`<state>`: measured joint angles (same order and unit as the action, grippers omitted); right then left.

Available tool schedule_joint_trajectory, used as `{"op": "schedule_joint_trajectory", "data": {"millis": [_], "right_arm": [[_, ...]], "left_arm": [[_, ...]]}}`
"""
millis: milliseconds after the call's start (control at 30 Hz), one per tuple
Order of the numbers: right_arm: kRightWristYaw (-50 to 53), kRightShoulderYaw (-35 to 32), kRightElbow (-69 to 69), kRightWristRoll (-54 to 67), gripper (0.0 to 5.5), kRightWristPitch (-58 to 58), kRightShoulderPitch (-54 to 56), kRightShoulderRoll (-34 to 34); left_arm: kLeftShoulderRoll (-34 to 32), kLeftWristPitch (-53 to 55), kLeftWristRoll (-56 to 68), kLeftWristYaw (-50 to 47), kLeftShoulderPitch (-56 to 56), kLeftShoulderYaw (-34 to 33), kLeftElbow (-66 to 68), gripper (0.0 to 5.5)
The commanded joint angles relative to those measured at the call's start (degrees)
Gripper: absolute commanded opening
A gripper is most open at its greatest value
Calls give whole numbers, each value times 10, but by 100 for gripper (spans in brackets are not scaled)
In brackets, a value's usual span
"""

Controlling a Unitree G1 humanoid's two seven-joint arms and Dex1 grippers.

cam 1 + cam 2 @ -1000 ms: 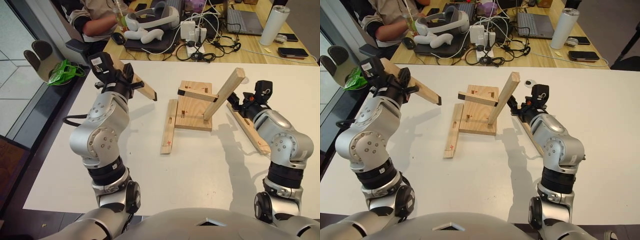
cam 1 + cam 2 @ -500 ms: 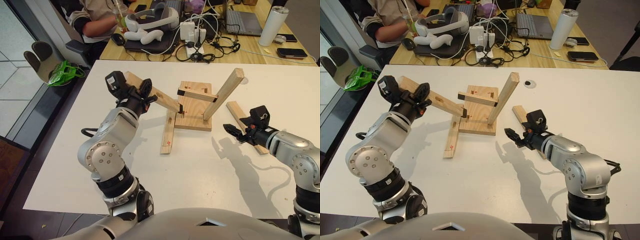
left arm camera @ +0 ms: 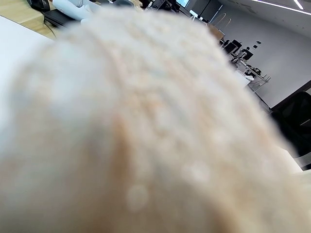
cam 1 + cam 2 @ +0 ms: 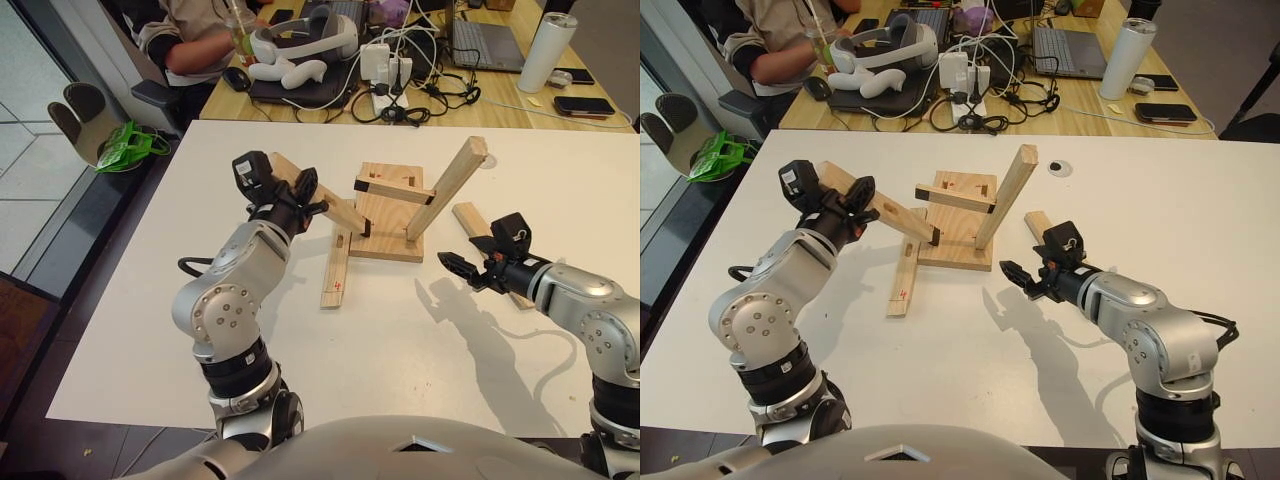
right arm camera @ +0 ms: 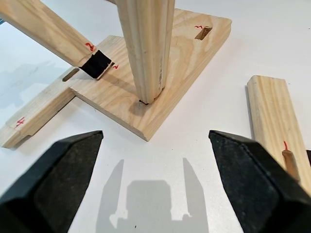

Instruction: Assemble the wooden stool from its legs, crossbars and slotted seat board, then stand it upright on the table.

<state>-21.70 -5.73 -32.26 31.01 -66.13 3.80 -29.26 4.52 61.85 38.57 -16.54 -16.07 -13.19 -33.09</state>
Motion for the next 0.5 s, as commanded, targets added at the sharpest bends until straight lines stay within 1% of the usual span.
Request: {"op": "schedule_joint_trajectory", "data": {"millis": [33,133,267,500], "right_arm": [[5,8,-11,-2,408,4,10,1],[4,14,-12,-3,408,6,14,-1],[6,16,-13,-7,408,8,14,-6],[7,25,-15,-16,408,15,15,-8]], "left_arm": [[-27,-1,-40,8,9,35,12,103],[-39,1,-59,11,8,49,20,103],[-47,19,-77,2,9,48,22,103],[-53,82,-84,-1,-23,53,16,103]]}}
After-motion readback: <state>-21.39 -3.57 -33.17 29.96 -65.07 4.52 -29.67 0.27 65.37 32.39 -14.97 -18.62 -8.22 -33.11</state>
